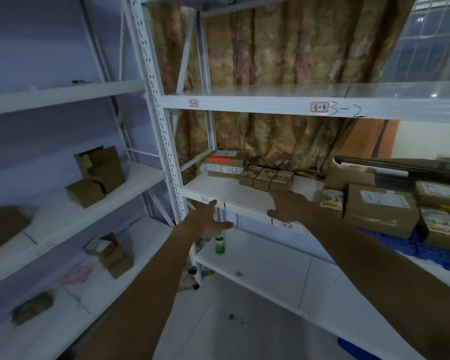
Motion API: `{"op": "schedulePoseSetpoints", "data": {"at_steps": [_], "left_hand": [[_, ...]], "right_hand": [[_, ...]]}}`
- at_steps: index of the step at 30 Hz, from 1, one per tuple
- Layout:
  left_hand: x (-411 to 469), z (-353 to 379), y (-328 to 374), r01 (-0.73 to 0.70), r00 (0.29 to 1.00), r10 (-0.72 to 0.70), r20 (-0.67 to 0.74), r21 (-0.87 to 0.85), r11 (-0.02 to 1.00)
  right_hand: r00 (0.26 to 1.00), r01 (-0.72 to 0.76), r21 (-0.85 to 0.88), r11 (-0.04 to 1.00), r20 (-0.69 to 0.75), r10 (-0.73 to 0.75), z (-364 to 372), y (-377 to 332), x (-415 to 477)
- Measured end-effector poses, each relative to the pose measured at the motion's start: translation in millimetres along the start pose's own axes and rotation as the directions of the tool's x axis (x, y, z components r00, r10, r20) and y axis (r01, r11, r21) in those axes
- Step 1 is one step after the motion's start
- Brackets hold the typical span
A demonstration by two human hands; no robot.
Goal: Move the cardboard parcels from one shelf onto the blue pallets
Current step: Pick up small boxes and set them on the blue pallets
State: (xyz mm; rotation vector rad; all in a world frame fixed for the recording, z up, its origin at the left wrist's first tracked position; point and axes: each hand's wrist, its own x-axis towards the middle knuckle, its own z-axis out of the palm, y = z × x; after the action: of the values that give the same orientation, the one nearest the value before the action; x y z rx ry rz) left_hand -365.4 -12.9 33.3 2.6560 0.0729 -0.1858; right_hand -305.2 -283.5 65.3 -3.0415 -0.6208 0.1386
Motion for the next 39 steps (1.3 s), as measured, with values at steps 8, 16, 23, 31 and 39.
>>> {"op": "schedulePoseSetpoints", "data": {"at_steps": [8, 16, 23, 31, 39], "left_hand": [[15.7, -3.9, -28.9, 0.028, 1.0, -0.028, -0.008, 0.06, 0.998], [97.9, 7.1, -27.7, 0.052, 0.998, -0.054, 0.028, 0.091, 0.995], [185.9, 21.8, -11.2, 0.036, 0.994, -0.053, 0.092, 0.181, 0.983], [257.5, 45.1, 12.0, -0.103, 0.984, 0.073, 0.164, 0.179, 0.978], [331.7, 49.8, 13.2, -0.274, 0.949, 0.231, 0.213, 0.199, 0.941]], "right_hand": [[0.998, 0.056, -0.073, 0.996, -0.021, -0.058, 12.6, -27.2, 46.4], [1.0, -0.007, -0.03, 1.0, 0.0, 0.007, 23.5, 6.2, 128.9], [0.988, -0.09, 0.049, 0.995, -0.124, 0.095, 35.9, 48.5, 179.6], [0.971, -0.204, 0.094, 0.974, -0.108, 0.214, 37.0, 85.1, 222.3], [0.945, -0.323, 0.018, 0.946, -0.042, 0.323, 46.1, 96.5, 264.2]]}}
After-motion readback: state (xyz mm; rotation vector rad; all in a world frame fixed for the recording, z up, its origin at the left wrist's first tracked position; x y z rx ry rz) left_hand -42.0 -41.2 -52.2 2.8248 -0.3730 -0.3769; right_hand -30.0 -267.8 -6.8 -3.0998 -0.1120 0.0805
